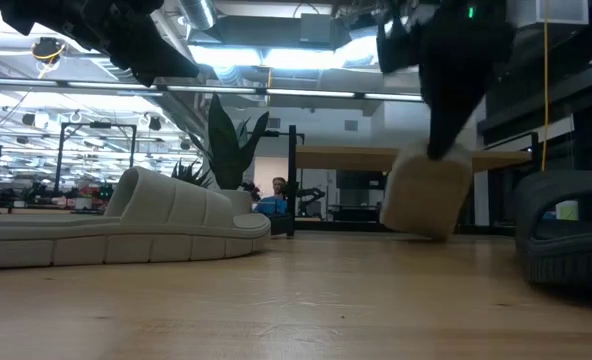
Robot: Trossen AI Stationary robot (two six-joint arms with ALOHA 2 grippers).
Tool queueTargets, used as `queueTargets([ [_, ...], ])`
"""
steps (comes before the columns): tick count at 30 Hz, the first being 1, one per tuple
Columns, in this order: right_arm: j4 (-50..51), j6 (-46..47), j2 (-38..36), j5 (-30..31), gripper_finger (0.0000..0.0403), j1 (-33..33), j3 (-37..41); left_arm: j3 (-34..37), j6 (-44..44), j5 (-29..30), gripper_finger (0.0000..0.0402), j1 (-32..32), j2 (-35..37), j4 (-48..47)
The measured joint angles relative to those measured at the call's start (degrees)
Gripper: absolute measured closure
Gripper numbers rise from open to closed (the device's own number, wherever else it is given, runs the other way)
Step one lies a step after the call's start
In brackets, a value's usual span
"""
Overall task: Pick and place slides into the shelf
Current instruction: Put the right gray slipper on the shelf
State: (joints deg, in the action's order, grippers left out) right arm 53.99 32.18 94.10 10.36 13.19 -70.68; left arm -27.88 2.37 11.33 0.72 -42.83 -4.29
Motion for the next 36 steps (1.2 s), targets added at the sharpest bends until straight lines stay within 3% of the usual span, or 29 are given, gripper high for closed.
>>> queueTargets([
  [9, 6.7, 0.0, -0.1, -0.1, 0.0381, 7.1, -12.3, 0.0, 0.0, 0.0, 0.0401, 0.0, 0.0, 0.0],
  [17, 7.4, 0.3, -0.1, 1.0, 0.0381, 11.5, -16.4, 0.0, 0.0, 0.0, 0.0401, 0.0, 0.0, 0.0],
  [27, 12.1, -0.3, -0.1, 8.8, 0.0381, 14.4, -20.9, 0.0, 0.0, 0.0, 0.0401, 0.0, 0.0, 0.2],
  [36, 22.3, -1.7, -0.1, 21.0, 0.0381, 16.8, -29.7, 0.0, 0.0, 0.0, 0.0401, 0.0, 0.0, 0.4],
])
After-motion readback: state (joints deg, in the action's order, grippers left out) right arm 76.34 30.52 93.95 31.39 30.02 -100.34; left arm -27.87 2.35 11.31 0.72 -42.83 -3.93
